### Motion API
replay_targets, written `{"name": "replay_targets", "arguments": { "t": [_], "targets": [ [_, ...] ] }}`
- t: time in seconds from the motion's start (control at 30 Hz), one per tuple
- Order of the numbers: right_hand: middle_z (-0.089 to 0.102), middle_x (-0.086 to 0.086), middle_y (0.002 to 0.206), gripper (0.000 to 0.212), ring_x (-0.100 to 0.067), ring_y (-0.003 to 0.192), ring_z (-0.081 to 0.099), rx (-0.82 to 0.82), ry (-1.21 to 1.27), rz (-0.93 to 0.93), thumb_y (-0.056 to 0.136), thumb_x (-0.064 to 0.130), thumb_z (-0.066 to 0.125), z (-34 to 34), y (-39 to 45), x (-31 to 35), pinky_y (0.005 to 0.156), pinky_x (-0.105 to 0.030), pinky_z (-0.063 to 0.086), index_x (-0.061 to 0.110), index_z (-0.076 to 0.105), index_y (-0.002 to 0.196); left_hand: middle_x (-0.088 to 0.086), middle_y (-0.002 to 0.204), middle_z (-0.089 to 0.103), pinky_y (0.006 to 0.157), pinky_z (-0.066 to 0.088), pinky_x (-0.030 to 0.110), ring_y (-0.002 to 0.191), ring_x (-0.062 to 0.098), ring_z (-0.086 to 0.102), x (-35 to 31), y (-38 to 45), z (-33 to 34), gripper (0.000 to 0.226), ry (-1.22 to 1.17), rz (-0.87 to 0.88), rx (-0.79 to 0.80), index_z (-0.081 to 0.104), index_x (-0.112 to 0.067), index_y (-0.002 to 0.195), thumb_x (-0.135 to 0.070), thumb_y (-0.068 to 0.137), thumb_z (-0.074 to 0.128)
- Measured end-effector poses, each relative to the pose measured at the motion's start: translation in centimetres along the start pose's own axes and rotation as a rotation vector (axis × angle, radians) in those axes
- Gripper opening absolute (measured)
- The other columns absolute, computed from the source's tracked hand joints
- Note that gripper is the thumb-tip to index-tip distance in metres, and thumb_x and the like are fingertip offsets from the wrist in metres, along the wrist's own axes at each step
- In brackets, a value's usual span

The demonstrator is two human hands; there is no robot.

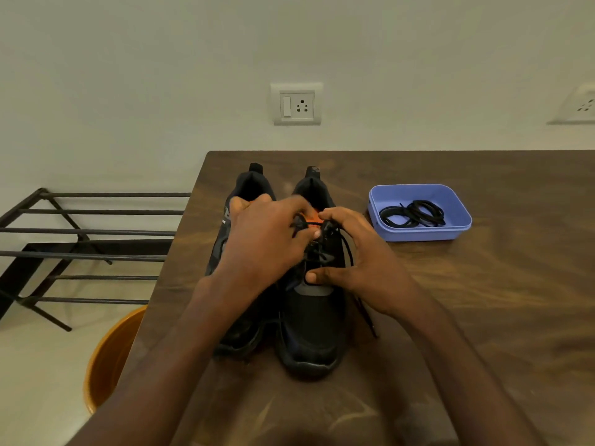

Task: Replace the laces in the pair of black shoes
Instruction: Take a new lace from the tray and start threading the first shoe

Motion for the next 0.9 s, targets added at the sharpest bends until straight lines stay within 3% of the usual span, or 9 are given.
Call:
{"name": "replay_targets", "arguments": {
  "t": [0.1, 0.27, 0.4, 0.5, 0.57, 0.67, 0.73, 0.8, 0.9],
  "targets": [
    [0.046, 0.018, 0.145, 0.093, 0.005, 0.130, 0.047, 0.012, -0.007, 0.000, 0.064, 0.028, 0.098, 0.1, 0.0, 0.1, 0.105, -0.017, 0.045, 0.031, 0.050, 0.144, -0.017, 0.083, 0.070, 0.091, 0.047, 0.037, 0.087, 0.005, 0.063, 0.5, 0.1, -0.5, 0.006, -0.170, 0.028, -0.105, 0.073, -0.036, 0.097, -0.037, 0.097, 0.067],
    [0.046, 0.019, 0.145, 0.092, 0.007, 0.131, 0.046, 0.015, 0.000, 0.004, 0.066, 0.027, 0.097, 0.2, 0.1, 0.0, 0.107, -0.015, 0.042, 0.030, 0.050, 0.144, 0.002, 0.075, 0.065, 0.063, 0.050, 0.025, 0.071, 0.019, 0.065, 2.7, -0.2, -1.6, 0.013, -1.213, -0.319, -0.095, 0.067, -0.011, 0.095, -0.015, 0.104, 0.059],
    [0.044, 0.020, 0.146, 0.092, 0.009, 0.130, 0.045, 0.024, -0.014, 0.012, 0.066, 0.029, 0.096, 0.2, 0.1, -0.1, 0.105, -0.013, 0.042, 0.030, 0.049, 0.145, -0.014, 0.070, 0.054, 0.061, 0.047, 0.019, 0.063, 0.001, 0.054, 2.2, 0.2, -2.0, 0.017, -0.561, -0.090, -0.087, 0.071, -0.023, 0.111, -0.029, 0.095, 0.074],
    [0.044, 0.018, 0.148, 0.093, 0.007, 0.133, 0.044, 0.015, -0.023, 0.009, 0.066, 0.030, 0.097, 0.2, 0.1, -0.3, 0.108, -0.014, 0.041, 0.029, 0.049, 0.146, -0.014, 0.083, 0.054, 0.068, 0.052, 0.031, 0.074, 0.004, 0.053, 1.4, 0.2, -1.6, 0.006, -0.075, 0.068, -0.082, 0.074, -0.029, 0.100, -0.028, 0.094, 0.073],
    [0.044, 0.019, 0.149, 0.093, 0.008, 0.133, 0.044, 0.017, -0.029, 0.008, 0.066, 0.032, 0.097, 0.3, 0.1, -0.4, 0.108, -0.015, 0.040, 0.031, 0.049, 0.146, -0.010, 0.088, 0.059, 0.071, 0.055, 0.037, 0.078, 0.009, 0.058, 2.0, 0.0, -1.9, 0.007, -0.152, 0.020, -0.168, 0.073, -0.027, 0.093, -0.021, 0.096, 0.070],
    [0.043, 0.023, 0.148, 0.092, 0.015, 0.130, 0.042, 0.026, -0.028, 0.011, 0.067, 0.032, 0.096, 0.2, 0.1, -0.3, 0.104, -0.006, 0.037, 0.035, 0.048, 0.145, 0.002, 0.097, 0.072, 0.079, 0.061, 0.041, 0.096, 0.017, 0.071, 3.8, 0.0, -3.4, 0.013, -0.863, -0.231, -0.332, 0.068, -0.014, 0.097, -0.016, 0.105, 0.058],
    [0.043, 0.022, 0.148, 0.092, 0.015, 0.131, 0.041, 0.026, -0.037, 0.011, 0.067, 0.032, 0.095, 0.2, 0.1, -0.4, 0.103, -0.005, 0.036, 0.035, 0.048, 0.145, 0.005, 0.099, 0.075, 0.067, 0.055, 0.035, 0.095, 0.025, 0.071, 3.9, 0.3, -3.6, 0.021, -1.314, -0.315, -0.308, 0.060, -0.011, 0.099, -0.017, 0.111, 0.043],
    [0.042, 0.022, 0.150, 0.092, 0.011, 0.133, 0.042, 0.023, -0.045, 0.018, 0.067, 0.033, 0.096, 0.3, 0.1, -0.4, 0.106, -0.011, 0.038, 0.034, 0.048, 0.146, 0.002, 0.092, 0.071, 0.060, 0.047, 0.030, 0.075, 0.019, 0.065, 3.7, 0.3, -3.7, 0.019, -1.271, -0.291, -0.274, 0.055, -0.012, 0.102, -0.018, 0.112, 0.040],
    [0.043, 0.020, 0.150, 0.092, 0.008, 0.133, 0.043, 0.021, -0.049, 0.019, 0.067, 0.033, 0.096, 0.2, 0.1, -0.4, 0.109, -0.014, 0.039, 0.032, 0.048, 0.146, -0.007, 0.089, 0.060, 0.070, 0.050, 0.025, 0.076, 0.006, 0.058, 2.7, 0.1, -2.6, 0.014, -0.693, -0.115, -0.198, 0.060, -0.020, 0.114, -0.027, 0.102, 0.063]
  ]
}}
Point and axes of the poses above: each hand's wrist, its own y-axis towards the middle knuckle, its own z-axis out of the palm, x = y × z, the point moved 6 cm from there along y, towards the middle knuckle
